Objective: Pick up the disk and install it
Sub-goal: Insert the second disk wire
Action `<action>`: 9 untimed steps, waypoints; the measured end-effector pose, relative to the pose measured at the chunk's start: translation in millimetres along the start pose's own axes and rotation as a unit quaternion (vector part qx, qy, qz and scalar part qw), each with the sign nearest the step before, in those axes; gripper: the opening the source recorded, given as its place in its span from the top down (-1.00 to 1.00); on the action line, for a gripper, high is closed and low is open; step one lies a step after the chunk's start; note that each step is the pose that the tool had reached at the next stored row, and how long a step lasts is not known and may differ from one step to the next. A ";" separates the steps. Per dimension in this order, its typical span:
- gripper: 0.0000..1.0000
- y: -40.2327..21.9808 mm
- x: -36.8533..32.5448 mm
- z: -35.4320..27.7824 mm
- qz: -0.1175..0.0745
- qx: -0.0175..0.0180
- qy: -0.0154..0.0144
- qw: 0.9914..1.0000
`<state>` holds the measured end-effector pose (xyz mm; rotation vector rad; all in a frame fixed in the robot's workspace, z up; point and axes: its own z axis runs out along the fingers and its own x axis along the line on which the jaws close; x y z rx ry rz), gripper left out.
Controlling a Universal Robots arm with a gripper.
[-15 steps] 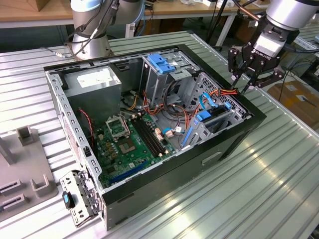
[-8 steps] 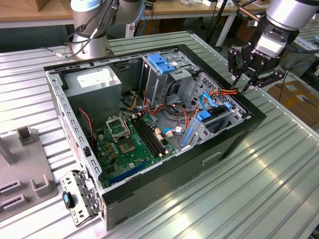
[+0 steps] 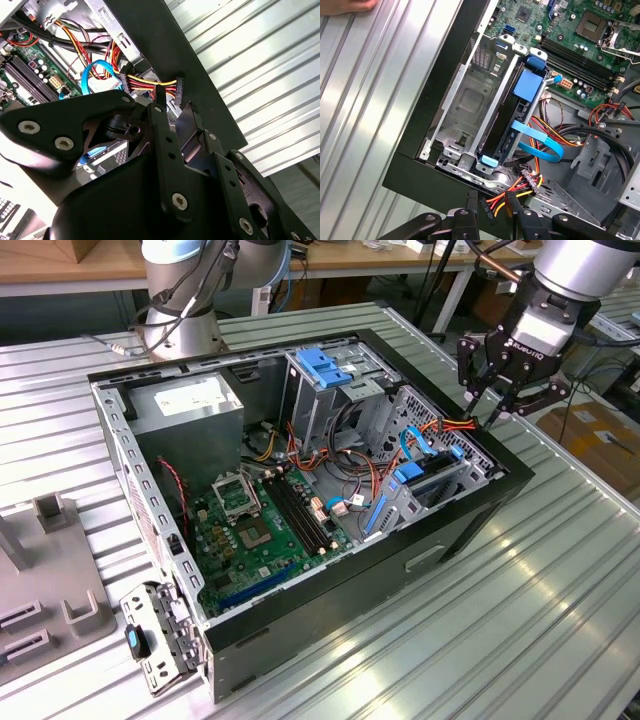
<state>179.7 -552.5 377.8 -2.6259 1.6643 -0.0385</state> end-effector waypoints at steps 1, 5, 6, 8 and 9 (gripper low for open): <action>0.29 0.0 0.0 0.0 0.000 0.000 0.000 1.000; 0.29 0.0 0.0 0.0 0.000 0.000 0.000 1.000; 0.29 0.0 0.0 0.0 0.000 0.000 0.000 1.000; 0.29 0.0 0.0 0.0 0.000 0.000 0.000 1.000; 0.29 0.0 0.0 0.0 -0.001 0.000 0.000 1.000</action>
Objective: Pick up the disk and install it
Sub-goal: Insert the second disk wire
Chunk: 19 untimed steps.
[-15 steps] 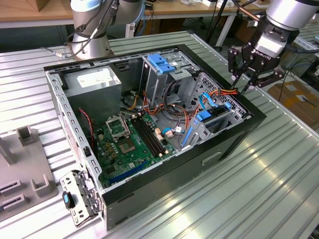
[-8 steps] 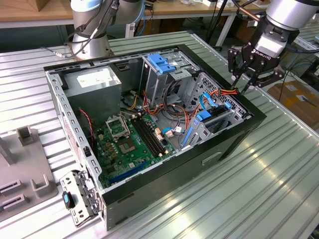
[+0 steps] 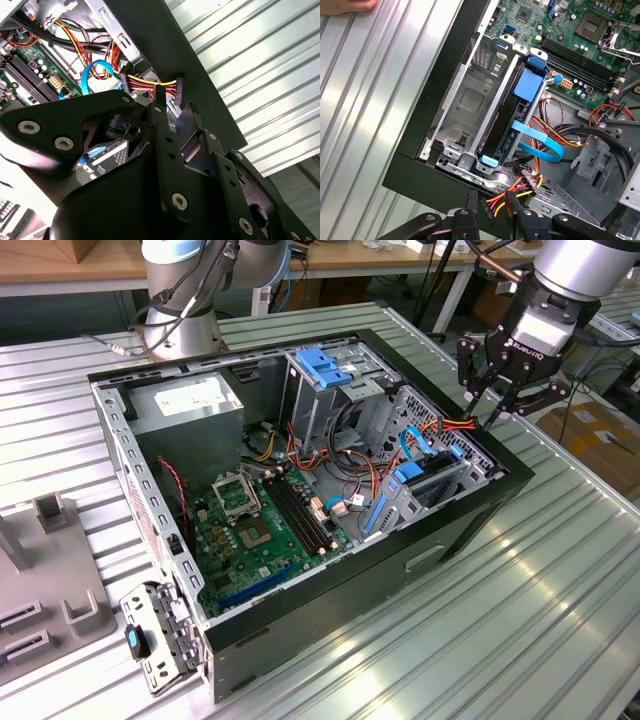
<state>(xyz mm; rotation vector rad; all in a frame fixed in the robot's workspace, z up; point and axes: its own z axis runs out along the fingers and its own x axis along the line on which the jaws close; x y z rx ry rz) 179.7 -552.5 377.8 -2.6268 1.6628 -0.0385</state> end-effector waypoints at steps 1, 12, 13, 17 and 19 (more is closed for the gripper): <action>0.29 0.0 0.0 0.0 0.000 0.000 0.000 1.000; 0.29 -1.8 0.8 0.1 -0.021 0.000 -0.001 1.000; 0.29 -1.7 0.8 0.1 -0.021 0.000 -0.001 1.000; 0.29 -1.8 0.8 0.1 -0.022 0.000 -0.001 1.000; 0.29 -1.8 0.9 0.1 -0.022 0.000 -0.001 1.000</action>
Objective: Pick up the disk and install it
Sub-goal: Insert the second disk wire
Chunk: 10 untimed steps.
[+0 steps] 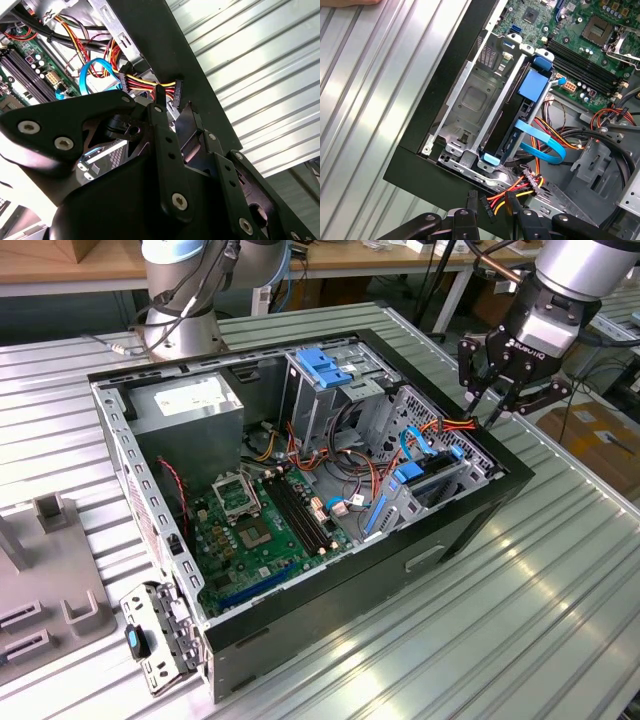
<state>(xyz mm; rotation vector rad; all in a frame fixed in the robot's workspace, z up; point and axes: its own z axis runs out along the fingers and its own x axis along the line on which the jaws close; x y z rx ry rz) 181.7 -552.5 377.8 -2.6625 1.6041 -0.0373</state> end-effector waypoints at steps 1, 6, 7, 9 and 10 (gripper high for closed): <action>0.29 0.0 0.0 0.0 0.000 0.000 0.000 1.000; 0.29 0.0 0.0 0.0 -0.002 0.000 0.000 1.000; 0.29 -0.1 0.1 0.0 -0.002 0.000 0.000 1.000; 0.29 -0.7 0.4 0.0 -0.008 0.000 0.000 1.000; 0.29 -1.1 0.6 0.0 -0.010 0.000 0.000 1.000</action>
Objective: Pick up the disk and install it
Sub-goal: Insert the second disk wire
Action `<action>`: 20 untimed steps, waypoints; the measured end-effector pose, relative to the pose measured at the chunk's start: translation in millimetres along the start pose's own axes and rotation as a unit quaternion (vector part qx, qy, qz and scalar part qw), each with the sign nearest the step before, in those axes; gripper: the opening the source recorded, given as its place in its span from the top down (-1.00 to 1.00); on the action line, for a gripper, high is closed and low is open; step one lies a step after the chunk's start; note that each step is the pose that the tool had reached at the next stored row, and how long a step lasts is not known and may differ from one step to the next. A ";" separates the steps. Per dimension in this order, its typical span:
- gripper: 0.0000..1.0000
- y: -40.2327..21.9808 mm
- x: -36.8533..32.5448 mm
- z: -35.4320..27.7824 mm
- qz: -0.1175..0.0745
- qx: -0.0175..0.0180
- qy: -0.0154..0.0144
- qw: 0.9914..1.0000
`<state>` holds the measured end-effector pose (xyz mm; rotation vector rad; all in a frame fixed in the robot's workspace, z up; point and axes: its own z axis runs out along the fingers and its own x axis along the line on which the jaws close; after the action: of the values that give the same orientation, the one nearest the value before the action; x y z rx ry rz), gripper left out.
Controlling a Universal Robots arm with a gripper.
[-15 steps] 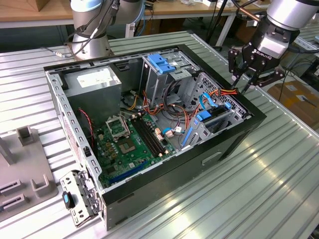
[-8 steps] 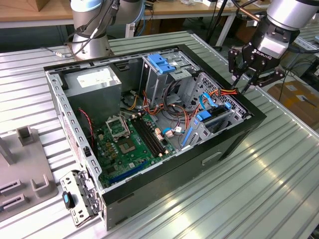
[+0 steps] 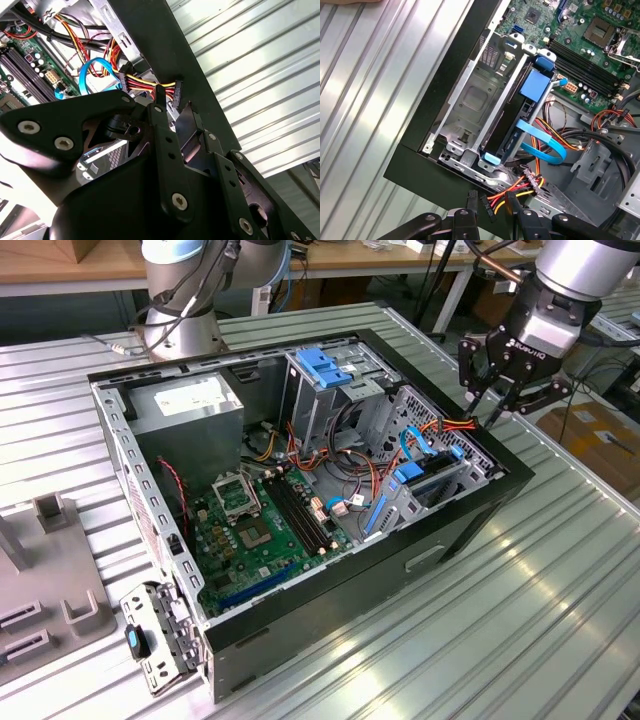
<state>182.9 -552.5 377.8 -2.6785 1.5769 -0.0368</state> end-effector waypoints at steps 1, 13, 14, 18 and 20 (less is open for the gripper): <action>0.29 -0.4 0.2 0.0 -0.002 0.000 0.000 1.000; 0.29 -6.8 3.8 0.3 -0.039 0.000 -0.002 0.999; 0.29 -6.8 3.7 0.3 -0.039 0.000 -0.002 0.999; 0.29 -6.8 3.7 0.3 -0.039 0.000 -0.002 0.999; 0.29 -6.8 3.8 0.3 -0.040 0.000 -0.002 0.999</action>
<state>190.7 -552.4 377.8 -2.7379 1.4692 -0.0347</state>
